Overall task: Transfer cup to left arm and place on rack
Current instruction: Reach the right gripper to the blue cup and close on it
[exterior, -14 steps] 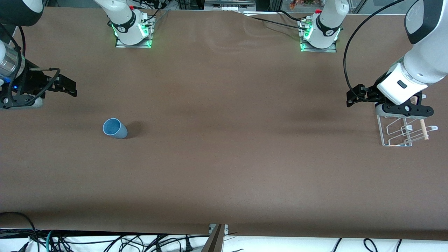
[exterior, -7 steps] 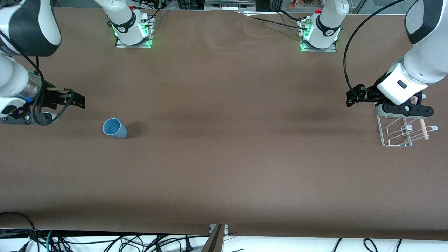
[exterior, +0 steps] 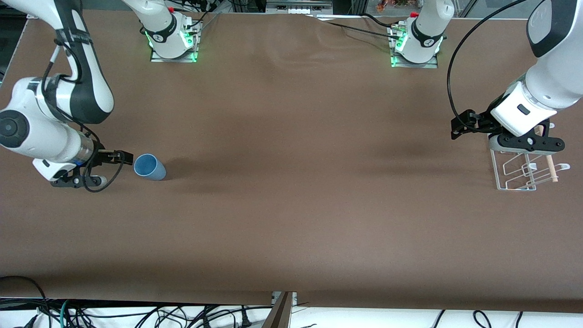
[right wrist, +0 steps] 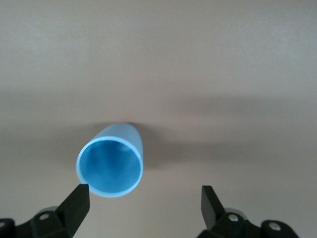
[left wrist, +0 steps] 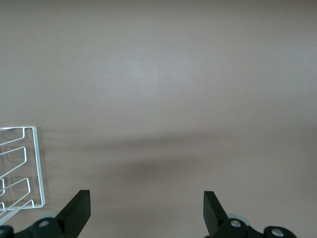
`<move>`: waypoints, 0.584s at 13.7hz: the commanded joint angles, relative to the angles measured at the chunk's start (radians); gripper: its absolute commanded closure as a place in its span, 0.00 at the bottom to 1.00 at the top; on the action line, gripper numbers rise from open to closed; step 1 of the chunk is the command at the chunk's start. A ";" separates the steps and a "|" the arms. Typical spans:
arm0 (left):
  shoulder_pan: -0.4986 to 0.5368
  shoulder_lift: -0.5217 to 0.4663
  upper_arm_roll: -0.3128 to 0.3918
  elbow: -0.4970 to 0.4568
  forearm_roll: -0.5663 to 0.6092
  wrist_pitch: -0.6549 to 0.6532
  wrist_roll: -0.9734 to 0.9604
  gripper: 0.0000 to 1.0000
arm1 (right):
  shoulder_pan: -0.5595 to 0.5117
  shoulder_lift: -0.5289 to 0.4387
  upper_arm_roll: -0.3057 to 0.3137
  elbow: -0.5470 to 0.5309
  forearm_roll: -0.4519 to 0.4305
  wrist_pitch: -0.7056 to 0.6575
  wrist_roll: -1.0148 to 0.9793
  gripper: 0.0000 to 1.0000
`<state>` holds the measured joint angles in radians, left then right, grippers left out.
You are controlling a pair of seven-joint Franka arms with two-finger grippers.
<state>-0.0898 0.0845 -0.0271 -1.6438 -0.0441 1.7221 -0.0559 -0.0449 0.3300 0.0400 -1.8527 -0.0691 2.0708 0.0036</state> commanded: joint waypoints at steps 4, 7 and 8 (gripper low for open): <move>0.001 0.009 -0.004 0.027 0.020 -0.021 -0.005 0.00 | -0.006 0.023 0.003 -0.072 -0.005 0.080 0.000 0.00; -0.001 0.009 -0.007 0.027 0.020 -0.035 -0.013 0.00 | -0.006 0.029 0.001 -0.115 -0.006 0.098 -0.002 0.00; -0.001 0.009 -0.008 0.027 0.020 -0.035 -0.015 0.00 | -0.006 0.027 0.001 -0.126 -0.006 0.100 -0.002 0.00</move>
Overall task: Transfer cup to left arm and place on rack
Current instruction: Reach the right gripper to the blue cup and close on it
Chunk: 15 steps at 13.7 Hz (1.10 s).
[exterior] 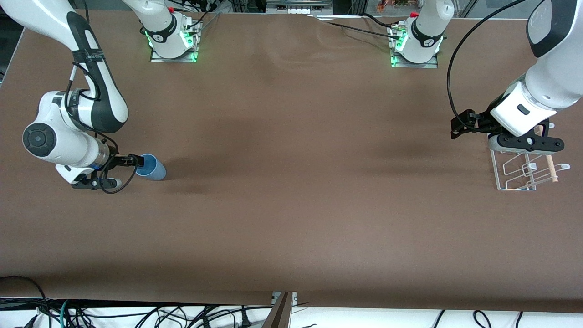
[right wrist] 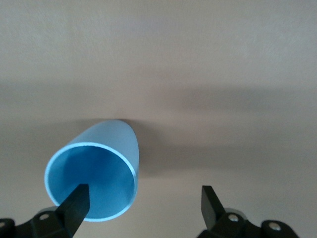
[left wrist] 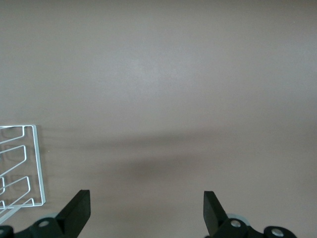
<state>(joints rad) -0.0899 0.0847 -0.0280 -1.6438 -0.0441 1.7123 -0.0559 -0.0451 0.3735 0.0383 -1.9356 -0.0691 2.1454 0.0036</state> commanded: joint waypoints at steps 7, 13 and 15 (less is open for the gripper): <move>-0.001 0.009 -0.007 0.024 0.020 -0.028 -0.013 0.00 | -0.005 0.028 0.003 -0.046 -0.005 0.094 -0.002 0.02; -0.002 0.010 -0.007 0.022 0.020 -0.028 -0.015 0.00 | -0.004 0.047 0.005 -0.043 0.003 0.102 0.000 0.94; -0.002 0.010 -0.007 0.022 0.020 -0.028 -0.015 0.00 | -0.004 0.045 0.006 -0.039 0.008 0.100 -0.001 1.00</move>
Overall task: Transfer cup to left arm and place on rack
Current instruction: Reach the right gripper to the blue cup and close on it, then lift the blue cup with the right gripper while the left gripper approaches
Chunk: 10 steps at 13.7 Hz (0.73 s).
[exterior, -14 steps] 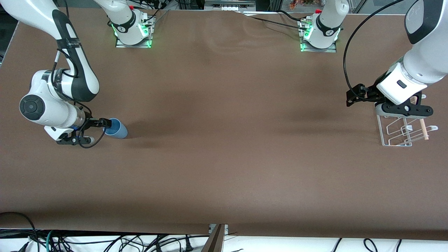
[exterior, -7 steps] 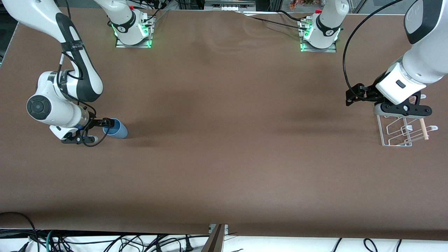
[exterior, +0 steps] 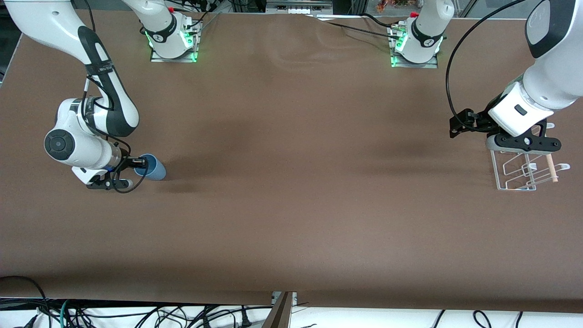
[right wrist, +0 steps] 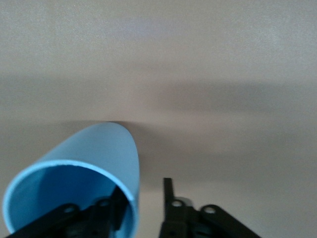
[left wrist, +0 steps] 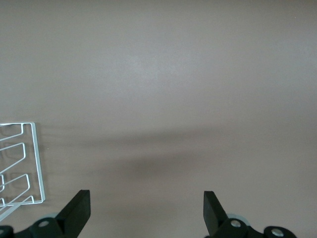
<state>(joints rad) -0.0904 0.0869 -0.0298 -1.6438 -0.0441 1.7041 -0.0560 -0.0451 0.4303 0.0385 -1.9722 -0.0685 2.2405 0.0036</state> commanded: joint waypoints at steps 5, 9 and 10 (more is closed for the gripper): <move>-0.002 0.019 -0.007 0.025 0.020 -0.018 -0.010 0.00 | -0.002 -0.019 0.032 0.099 0.143 -0.095 -0.002 1.00; 0.000 0.046 -0.007 0.030 -0.002 -0.018 -0.002 0.00 | 0.051 0.050 0.070 0.364 0.393 -0.306 0.047 1.00; -0.002 0.060 -0.005 0.033 -0.002 -0.018 -0.001 0.00 | 0.086 0.062 0.070 0.398 0.462 -0.306 0.093 1.00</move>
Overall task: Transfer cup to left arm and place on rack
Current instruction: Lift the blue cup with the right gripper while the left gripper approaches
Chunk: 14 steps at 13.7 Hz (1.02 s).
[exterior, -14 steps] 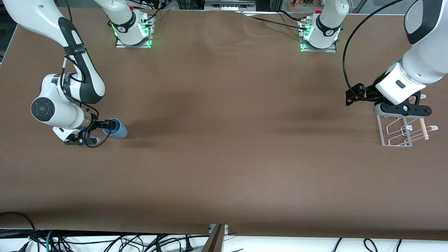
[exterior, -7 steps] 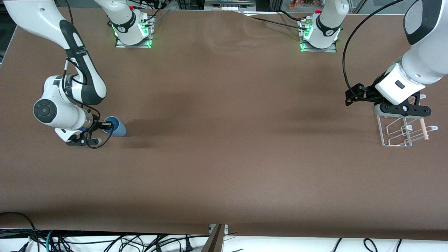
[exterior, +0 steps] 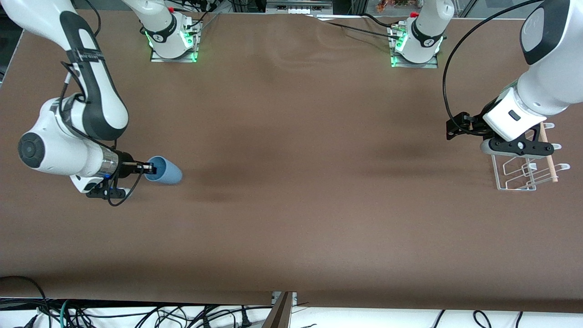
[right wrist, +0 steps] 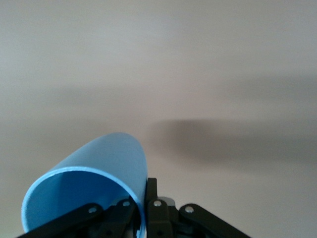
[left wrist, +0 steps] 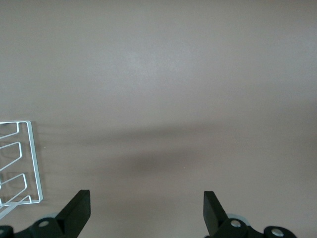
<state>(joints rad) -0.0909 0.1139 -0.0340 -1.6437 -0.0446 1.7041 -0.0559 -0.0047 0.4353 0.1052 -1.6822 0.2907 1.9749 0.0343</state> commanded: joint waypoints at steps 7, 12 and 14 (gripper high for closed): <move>0.002 0.127 0.003 0.077 -0.179 -0.009 0.268 0.00 | 0.281 0.132 0.011 0.266 0.477 -0.005 0.283 1.00; 0.020 0.179 0.003 0.088 -0.374 0.000 0.725 0.00 | 0.445 0.180 0.013 0.335 0.521 0.160 0.291 1.00; 0.017 0.196 0.000 0.088 -0.423 0.019 0.885 0.00 | 0.488 0.220 0.014 0.404 0.567 0.166 0.340 1.00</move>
<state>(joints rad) -0.0754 0.2809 -0.0325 -1.5894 -0.4147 1.7212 0.6856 0.4505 0.5969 0.1256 -1.3787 0.8145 2.1421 0.3305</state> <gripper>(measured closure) 0.000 0.952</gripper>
